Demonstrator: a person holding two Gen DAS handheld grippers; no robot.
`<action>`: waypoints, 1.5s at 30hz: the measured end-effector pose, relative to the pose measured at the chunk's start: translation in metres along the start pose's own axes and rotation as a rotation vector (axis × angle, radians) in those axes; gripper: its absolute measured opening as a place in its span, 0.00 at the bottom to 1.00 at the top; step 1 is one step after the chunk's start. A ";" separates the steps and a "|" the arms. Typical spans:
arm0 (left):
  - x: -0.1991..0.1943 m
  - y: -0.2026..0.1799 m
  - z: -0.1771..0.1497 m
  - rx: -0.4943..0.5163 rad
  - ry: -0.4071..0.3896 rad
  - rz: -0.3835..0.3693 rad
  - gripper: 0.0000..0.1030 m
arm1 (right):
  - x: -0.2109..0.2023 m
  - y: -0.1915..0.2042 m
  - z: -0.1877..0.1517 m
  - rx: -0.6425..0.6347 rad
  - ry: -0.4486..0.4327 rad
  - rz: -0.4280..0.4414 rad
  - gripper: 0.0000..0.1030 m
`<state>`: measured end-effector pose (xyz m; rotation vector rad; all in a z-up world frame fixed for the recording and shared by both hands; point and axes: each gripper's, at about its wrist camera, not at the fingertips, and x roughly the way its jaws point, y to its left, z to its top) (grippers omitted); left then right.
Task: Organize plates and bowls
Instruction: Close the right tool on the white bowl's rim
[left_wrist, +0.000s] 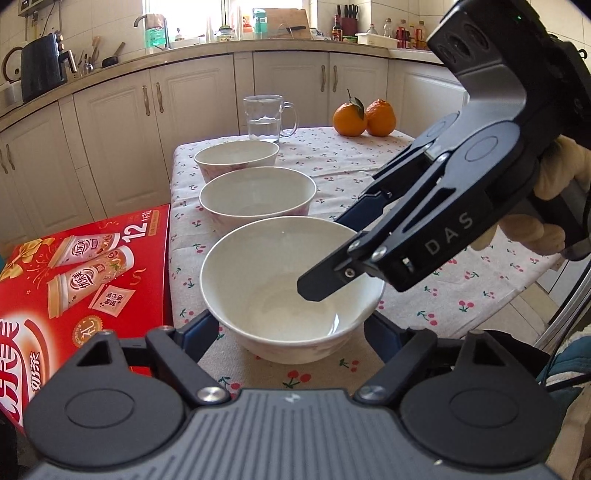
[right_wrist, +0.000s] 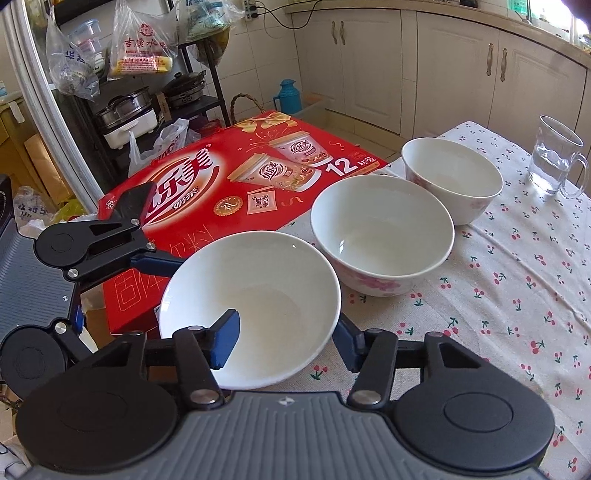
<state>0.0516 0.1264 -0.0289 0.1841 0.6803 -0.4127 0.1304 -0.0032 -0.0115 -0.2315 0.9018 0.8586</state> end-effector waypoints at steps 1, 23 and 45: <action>0.000 0.000 0.000 0.001 0.000 0.000 0.83 | 0.000 0.000 0.000 -0.003 -0.001 0.000 0.59; 0.015 -0.044 0.034 0.087 -0.019 -0.099 0.83 | -0.051 -0.026 -0.028 0.045 -0.050 -0.062 0.59; 0.076 -0.097 0.068 0.203 -0.032 -0.251 0.83 | -0.091 -0.088 -0.076 0.184 -0.073 -0.245 0.60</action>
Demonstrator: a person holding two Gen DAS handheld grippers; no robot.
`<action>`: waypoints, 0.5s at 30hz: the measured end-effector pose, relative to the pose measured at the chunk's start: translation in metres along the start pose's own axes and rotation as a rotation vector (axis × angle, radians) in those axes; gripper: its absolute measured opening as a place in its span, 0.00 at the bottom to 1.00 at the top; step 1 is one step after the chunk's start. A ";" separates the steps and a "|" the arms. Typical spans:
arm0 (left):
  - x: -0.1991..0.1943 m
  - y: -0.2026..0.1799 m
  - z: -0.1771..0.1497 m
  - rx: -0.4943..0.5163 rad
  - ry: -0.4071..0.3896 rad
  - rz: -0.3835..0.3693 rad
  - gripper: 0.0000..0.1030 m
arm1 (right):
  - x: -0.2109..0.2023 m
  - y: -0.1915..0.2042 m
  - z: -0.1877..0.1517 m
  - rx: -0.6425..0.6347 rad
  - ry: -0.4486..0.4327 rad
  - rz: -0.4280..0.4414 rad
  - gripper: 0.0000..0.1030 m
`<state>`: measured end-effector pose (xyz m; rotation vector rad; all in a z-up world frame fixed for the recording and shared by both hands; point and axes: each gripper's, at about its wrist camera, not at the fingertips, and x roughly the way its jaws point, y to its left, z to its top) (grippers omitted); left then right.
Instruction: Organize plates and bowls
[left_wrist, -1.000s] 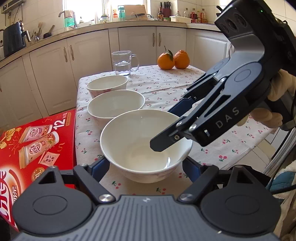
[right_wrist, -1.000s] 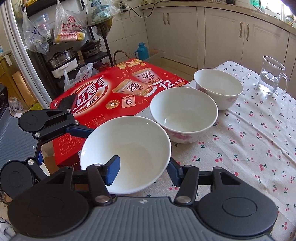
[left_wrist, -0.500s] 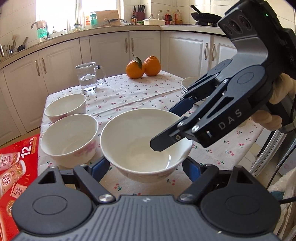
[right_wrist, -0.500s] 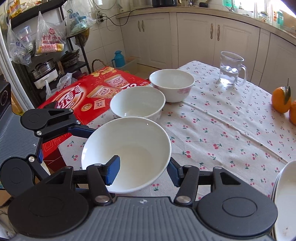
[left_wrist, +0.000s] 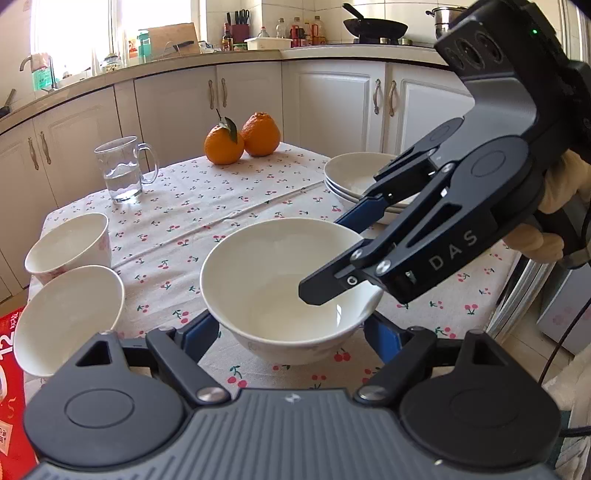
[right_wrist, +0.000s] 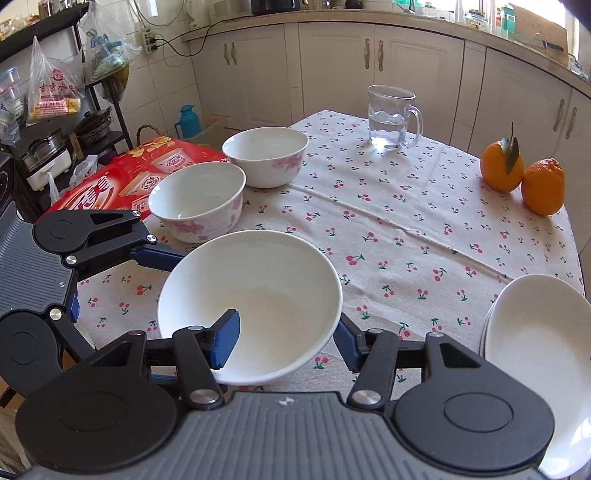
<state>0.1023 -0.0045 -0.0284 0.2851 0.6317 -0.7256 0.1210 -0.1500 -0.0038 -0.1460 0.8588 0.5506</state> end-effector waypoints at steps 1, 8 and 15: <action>0.002 -0.001 0.001 0.001 0.003 -0.003 0.83 | 0.000 -0.002 -0.001 0.005 0.001 -0.003 0.60; 0.011 -0.002 0.004 0.004 0.011 -0.012 0.83 | 0.003 -0.012 -0.006 0.030 0.005 -0.012 0.60; 0.015 -0.002 0.002 0.001 0.016 -0.014 0.83 | 0.006 -0.016 -0.008 0.042 0.008 -0.010 0.61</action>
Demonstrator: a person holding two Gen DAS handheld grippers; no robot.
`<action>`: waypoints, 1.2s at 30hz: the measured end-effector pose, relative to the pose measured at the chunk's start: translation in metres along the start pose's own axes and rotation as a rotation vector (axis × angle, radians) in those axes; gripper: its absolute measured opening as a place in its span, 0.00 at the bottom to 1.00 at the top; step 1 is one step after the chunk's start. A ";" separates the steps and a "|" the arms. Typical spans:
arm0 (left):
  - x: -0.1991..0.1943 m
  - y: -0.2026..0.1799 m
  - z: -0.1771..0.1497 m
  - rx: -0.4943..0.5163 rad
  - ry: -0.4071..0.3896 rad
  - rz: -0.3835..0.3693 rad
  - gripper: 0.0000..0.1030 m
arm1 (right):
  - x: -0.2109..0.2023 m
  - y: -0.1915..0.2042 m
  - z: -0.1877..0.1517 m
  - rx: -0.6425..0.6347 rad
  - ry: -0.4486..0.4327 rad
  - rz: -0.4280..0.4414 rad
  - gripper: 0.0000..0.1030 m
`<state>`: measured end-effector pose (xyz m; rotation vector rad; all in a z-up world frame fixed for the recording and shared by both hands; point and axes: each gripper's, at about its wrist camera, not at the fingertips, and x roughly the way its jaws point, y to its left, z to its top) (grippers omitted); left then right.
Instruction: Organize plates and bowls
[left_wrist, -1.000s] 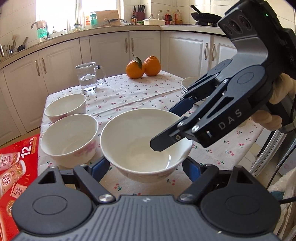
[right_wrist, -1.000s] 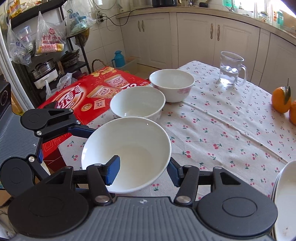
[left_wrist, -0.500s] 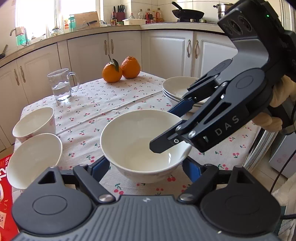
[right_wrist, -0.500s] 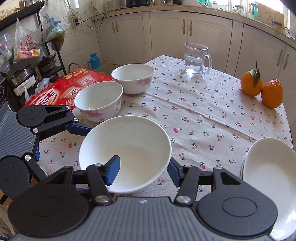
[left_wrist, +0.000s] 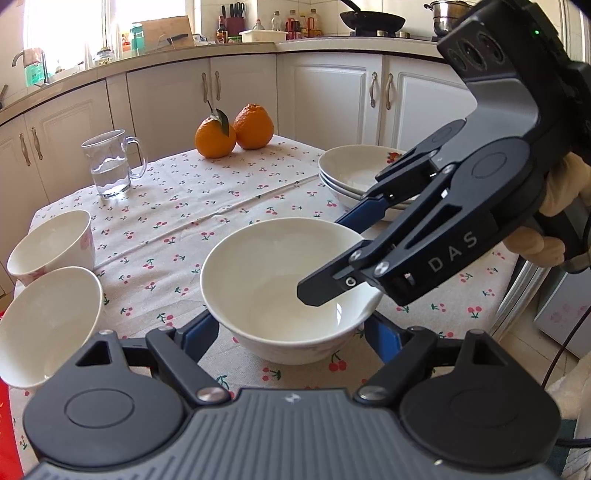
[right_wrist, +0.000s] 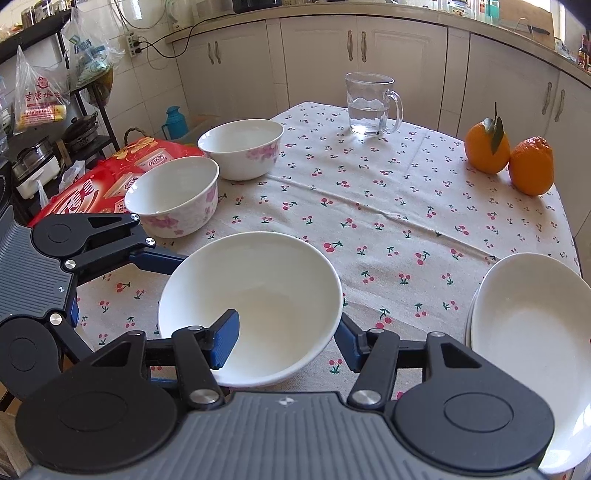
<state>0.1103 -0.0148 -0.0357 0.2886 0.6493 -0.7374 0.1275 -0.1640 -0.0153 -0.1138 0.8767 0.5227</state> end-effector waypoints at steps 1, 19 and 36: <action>0.000 0.000 0.000 0.000 -0.002 0.002 0.83 | 0.000 0.000 -0.001 0.001 -0.003 0.005 0.62; -0.038 0.001 -0.015 -0.051 -0.049 0.093 0.96 | -0.022 0.014 0.002 -0.024 -0.082 0.006 1.00; -0.078 0.055 -0.039 -0.192 -0.098 0.348 0.97 | -0.017 0.060 0.039 -0.168 -0.113 0.012 1.00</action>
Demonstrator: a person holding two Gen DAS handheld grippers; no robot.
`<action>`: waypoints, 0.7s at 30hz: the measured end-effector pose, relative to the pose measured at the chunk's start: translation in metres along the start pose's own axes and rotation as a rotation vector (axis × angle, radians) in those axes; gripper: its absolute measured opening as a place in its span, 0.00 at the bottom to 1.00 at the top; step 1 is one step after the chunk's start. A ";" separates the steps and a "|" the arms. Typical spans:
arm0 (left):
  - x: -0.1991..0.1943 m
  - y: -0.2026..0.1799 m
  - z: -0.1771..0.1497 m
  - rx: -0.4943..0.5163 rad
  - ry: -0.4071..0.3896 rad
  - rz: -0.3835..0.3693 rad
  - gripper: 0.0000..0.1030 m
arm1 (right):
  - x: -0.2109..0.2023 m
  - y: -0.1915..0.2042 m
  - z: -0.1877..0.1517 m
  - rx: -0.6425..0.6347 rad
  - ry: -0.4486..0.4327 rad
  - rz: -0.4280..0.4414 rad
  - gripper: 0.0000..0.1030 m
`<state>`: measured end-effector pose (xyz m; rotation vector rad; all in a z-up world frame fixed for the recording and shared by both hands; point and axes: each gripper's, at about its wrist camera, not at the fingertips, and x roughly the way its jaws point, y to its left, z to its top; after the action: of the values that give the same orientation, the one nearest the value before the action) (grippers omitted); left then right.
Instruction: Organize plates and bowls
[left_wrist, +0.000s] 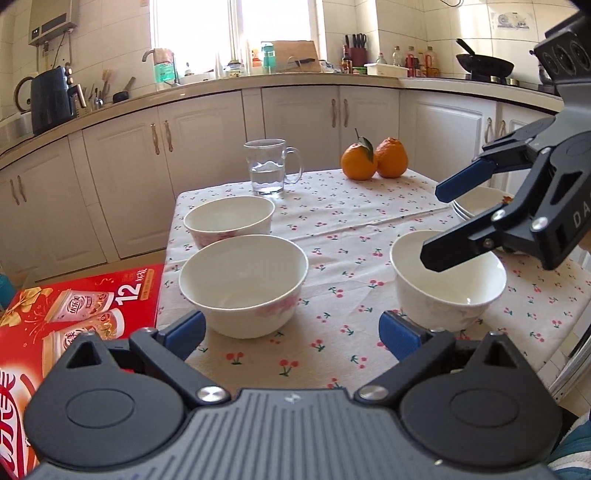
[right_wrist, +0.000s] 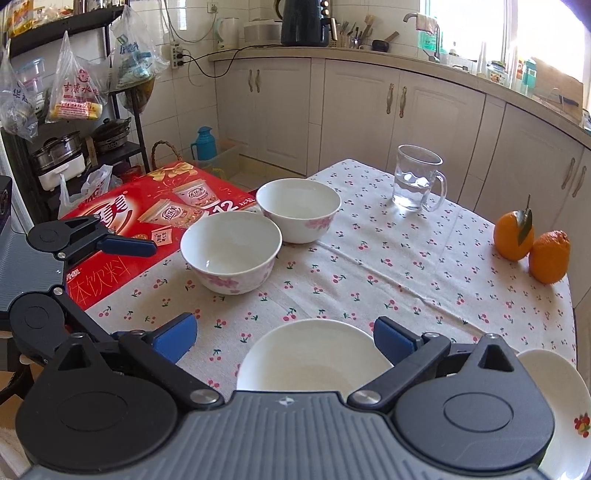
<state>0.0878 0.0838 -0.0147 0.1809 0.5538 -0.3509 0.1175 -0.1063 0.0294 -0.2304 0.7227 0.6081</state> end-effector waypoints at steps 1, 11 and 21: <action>0.001 0.003 0.000 -0.008 -0.003 0.001 0.97 | 0.003 0.003 0.003 -0.009 0.002 0.007 1.00; 0.024 0.025 -0.001 -0.027 -0.003 0.046 0.97 | 0.046 0.013 0.038 -0.043 0.027 0.099 1.00; 0.043 0.036 -0.002 -0.065 0.000 0.039 0.97 | 0.092 0.010 0.062 -0.065 0.081 0.184 0.99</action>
<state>0.1346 0.1057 -0.0366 0.1284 0.5600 -0.2944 0.1999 -0.0330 0.0125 -0.2519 0.8084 0.8019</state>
